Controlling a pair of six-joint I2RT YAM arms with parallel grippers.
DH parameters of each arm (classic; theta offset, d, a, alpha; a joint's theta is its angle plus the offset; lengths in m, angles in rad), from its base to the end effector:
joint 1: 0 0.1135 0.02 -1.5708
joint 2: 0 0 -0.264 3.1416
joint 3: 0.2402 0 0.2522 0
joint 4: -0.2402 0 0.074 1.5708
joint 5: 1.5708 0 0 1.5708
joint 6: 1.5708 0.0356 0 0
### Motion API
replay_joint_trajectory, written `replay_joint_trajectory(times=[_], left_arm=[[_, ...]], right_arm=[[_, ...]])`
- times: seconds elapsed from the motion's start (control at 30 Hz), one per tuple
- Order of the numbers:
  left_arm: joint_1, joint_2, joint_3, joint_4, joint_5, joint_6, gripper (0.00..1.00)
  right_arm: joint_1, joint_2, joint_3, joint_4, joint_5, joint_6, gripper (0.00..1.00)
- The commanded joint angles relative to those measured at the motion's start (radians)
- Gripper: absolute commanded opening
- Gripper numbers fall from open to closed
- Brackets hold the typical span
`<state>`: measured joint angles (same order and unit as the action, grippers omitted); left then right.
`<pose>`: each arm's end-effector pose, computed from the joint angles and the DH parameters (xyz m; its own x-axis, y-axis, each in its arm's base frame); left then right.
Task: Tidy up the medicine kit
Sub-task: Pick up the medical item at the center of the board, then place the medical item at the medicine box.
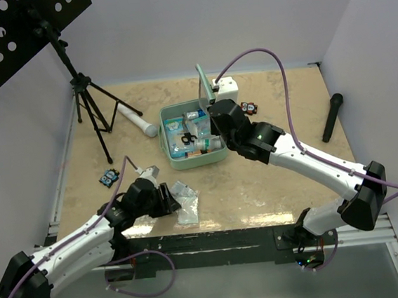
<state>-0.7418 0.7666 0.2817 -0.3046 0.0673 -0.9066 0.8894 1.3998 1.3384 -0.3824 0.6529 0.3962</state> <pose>0.1102 -0.1042 0.1578 -0.8809 -0.2583 -0.3965 0.0249 0.8114 -0.5839 0.2156 0.2315 0.3746 -0.3542 0.0499 -0.9338 -0.1460 0.9834 0.1079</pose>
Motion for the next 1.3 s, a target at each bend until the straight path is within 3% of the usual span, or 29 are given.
replay_joint_trajectory(times=[0.0,0.13,0.37,0.53,0.77,0.97,1.27], left_arm=[[-0.001,0.026,-0.042,0.094,0.04,-0.009,0.53],[-0.002,0.045,-0.085,0.154,0.071,-0.015,0.46],[-0.002,0.043,-0.102,0.197,0.078,-0.009,0.26],[-0.002,0.008,-0.087,0.18,0.088,-0.008,0.0],[-0.001,-0.133,0.097,-0.003,0.031,0.012,0.0],[0.001,-0.081,0.351,-0.093,-0.043,0.043,0.0],[0.013,0.086,0.605,0.024,-0.214,0.067,0.0]], right_arm=[[-0.001,-0.019,-0.015,-0.027,-0.022,-0.002,0.0],[-0.001,-0.021,-0.015,-0.03,-0.021,-0.005,0.0],[-0.001,-0.021,-0.015,-0.032,-0.019,-0.008,0.0],[-0.001,-0.024,-0.016,-0.033,-0.027,-0.003,0.0],[-0.001,-0.035,-0.025,-0.032,-0.029,-0.002,0.0],[-0.001,-0.05,-0.039,-0.03,-0.025,-0.007,0.0],[-0.004,-0.07,-0.065,-0.019,-0.041,0.003,0.0]])
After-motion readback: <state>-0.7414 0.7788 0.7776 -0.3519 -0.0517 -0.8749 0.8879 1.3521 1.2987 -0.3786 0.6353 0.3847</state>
